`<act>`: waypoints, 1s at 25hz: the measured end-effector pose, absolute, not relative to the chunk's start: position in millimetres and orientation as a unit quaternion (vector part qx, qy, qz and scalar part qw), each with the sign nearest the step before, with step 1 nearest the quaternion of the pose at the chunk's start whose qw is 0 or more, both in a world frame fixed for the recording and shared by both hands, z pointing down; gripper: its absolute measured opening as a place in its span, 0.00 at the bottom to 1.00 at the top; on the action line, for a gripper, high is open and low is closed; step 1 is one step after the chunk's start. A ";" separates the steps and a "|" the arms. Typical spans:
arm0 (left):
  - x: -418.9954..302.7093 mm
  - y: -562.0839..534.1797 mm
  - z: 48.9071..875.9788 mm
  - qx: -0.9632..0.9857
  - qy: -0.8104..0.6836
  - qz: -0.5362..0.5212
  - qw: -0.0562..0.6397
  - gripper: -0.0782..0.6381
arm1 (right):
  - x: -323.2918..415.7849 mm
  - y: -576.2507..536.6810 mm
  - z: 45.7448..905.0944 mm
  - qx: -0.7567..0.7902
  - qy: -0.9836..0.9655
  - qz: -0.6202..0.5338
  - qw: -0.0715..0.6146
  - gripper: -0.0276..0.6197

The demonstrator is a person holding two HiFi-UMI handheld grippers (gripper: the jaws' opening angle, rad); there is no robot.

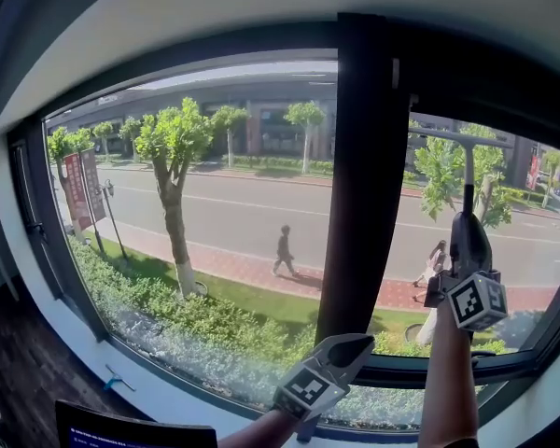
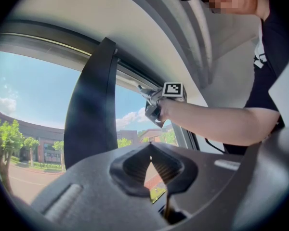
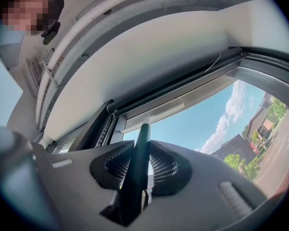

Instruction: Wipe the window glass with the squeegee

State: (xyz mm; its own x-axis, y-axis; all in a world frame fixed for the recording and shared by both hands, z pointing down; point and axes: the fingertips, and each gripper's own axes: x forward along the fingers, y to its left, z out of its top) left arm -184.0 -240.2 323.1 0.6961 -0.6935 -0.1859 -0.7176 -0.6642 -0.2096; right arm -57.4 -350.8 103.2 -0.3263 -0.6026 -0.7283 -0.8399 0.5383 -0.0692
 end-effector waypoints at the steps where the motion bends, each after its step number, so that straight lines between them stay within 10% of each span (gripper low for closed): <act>1: -184.0 -239.3 324.4 -0.911 0.387 0.045 0.134 0.11 | -56.5 -349.7 106.9 -0.457 0.797 0.162 0.362 0.20; 25: -176.6 -224.7 348.7 -0.916 0.384 0.033 0.108 0.11 | -50.7 -340.1 161.6 -0.509 0.788 0.169 0.303 0.19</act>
